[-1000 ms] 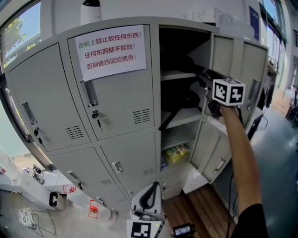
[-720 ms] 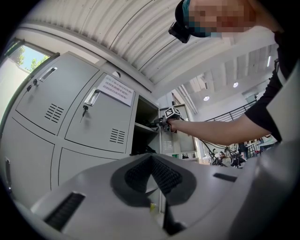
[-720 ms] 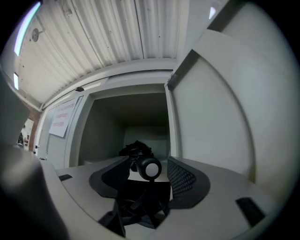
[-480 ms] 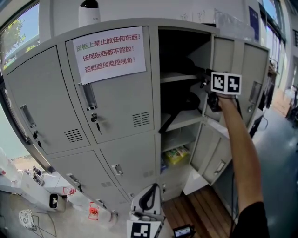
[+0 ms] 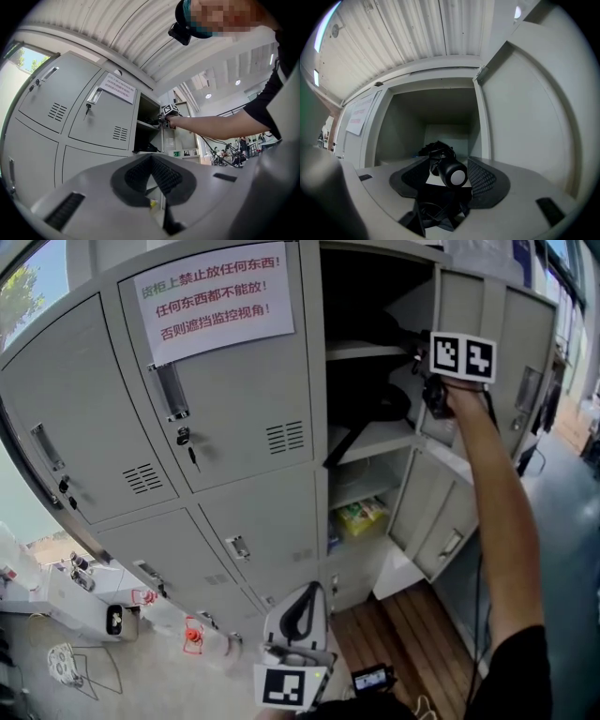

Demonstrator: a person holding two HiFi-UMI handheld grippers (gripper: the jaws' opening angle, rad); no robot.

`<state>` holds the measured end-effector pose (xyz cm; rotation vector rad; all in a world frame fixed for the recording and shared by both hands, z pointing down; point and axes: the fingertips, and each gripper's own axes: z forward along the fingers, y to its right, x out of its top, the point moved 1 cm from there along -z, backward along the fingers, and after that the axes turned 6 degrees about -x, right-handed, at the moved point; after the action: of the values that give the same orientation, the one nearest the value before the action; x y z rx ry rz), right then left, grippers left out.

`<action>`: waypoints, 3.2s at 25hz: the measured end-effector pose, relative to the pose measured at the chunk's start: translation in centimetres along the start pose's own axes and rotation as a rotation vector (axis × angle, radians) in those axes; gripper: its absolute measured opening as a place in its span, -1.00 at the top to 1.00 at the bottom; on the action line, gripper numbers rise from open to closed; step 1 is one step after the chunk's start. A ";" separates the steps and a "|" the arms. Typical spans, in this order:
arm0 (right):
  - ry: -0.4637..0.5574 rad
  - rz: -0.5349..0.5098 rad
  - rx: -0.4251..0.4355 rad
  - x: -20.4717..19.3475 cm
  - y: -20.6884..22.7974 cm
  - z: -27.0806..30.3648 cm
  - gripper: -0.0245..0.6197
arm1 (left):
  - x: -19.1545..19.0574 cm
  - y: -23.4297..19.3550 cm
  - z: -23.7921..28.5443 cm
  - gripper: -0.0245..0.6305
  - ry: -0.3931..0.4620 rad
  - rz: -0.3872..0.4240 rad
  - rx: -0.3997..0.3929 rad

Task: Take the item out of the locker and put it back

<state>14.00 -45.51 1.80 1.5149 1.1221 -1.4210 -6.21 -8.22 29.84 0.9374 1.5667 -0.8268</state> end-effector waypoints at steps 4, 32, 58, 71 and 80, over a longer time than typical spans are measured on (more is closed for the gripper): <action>0.004 0.002 0.007 0.0 -0.3 -0.2 0.20 | -0.2 0.2 -0.1 0.95 -0.006 -0.001 -0.005; -0.034 0.002 0.008 -1.0 -1.1 1.0 0.20 | 0.3 -2.7 3.9 0.95 -0.017 0.037 0.030; -0.003 0.007 0.007 -0.2 -2.9 -0.1 0.29 | -0.6 -4.2 4.9 0.95 -0.026 0.016 0.039; -0.096 -0.038 0.120 -0.4 -4.2 2.4 0.04 | -0.2 -4.4 4.8 0.95 -0.031 0.025 0.036; -0.073 -0.067 0.013 -1.2 -4.2 4.0 0.31 | -0.4 -4.5 5.0 0.95 -0.040 0.024 0.035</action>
<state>8.67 -48.03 2.76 1.4347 1.1311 -1.5191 -7.99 -14.66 29.50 0.9579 1.5077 -0.8537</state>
